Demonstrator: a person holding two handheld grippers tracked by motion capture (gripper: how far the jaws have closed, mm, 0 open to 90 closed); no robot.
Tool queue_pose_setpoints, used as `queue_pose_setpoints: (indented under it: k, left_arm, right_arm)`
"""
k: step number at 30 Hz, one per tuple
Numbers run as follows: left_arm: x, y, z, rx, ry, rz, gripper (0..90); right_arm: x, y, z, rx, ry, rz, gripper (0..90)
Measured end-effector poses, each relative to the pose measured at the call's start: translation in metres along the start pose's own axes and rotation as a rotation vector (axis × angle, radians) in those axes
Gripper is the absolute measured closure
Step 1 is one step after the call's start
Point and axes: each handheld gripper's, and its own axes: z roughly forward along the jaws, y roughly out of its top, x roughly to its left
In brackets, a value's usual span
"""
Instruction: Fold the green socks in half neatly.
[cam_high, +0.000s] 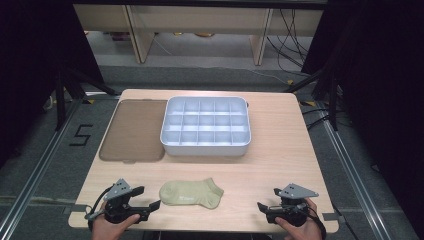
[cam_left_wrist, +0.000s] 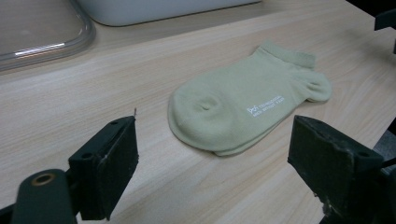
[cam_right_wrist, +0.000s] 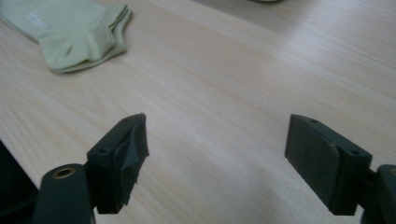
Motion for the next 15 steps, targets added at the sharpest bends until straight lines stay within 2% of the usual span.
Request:
queue_pose_setpoints:
  k: [2, 3, 4, 6, 7, 8, 12, 15]
  left_arm:
    - [0.0, 0.0, 0.0, 0.002, -0.002, 0.002, 15.3]
    - [0.0, 0.0, 0.0, 0.002, -0.002, 0.002, 15.2]
    - [0.0, 0.0, 0.0, 0.002, -0.002, 0.002, 15.3]
    - [0.0, 0.0, 0.0, -0.001, 0.004, -0.007, 15.3]
    - [0.0, -0.001, 0.001, -0.017, 0.008, -0.024, 15.3]
    - [0.0, 0.0, 0.001, -0.008, -0.001, -0.026, 15.3]
    - [0.001, 0.0, 0.0, -0.008, 0.002, -0.024, 15.2]
    - [0.0, 0.001, 0.0, -0.003, 0.008, -0.029, 15.2]
  right_arm:
    - [0.001, 0.001, 0.0, -0.001, -0.006, 0.013, 23.1]
    - [0.001, 0.002, 0.001, 0.003, 0.013, 0.004, 23.5]
    - [0.001, 0.002, 0.001, 0.003, 0.013, 0.004, 23.5]
    - [0.003, 0.005, 0.003, 0.002, -0.005, 0.0, 24.4]
    - [0.004, 0.007, 0.004, 0.002, 0.0, 0.003, 25.0]
    - [0.006, 0.011, 0.006, -0.007, 0.013, -0.007, 25.8]
    - [0.01, 0.019, 0.01, -0.014, 0.013, -0.023, 26.7]
    - [0.016, 0.028, 0.018, -0.026, 0.029, -0.064, 28.0]
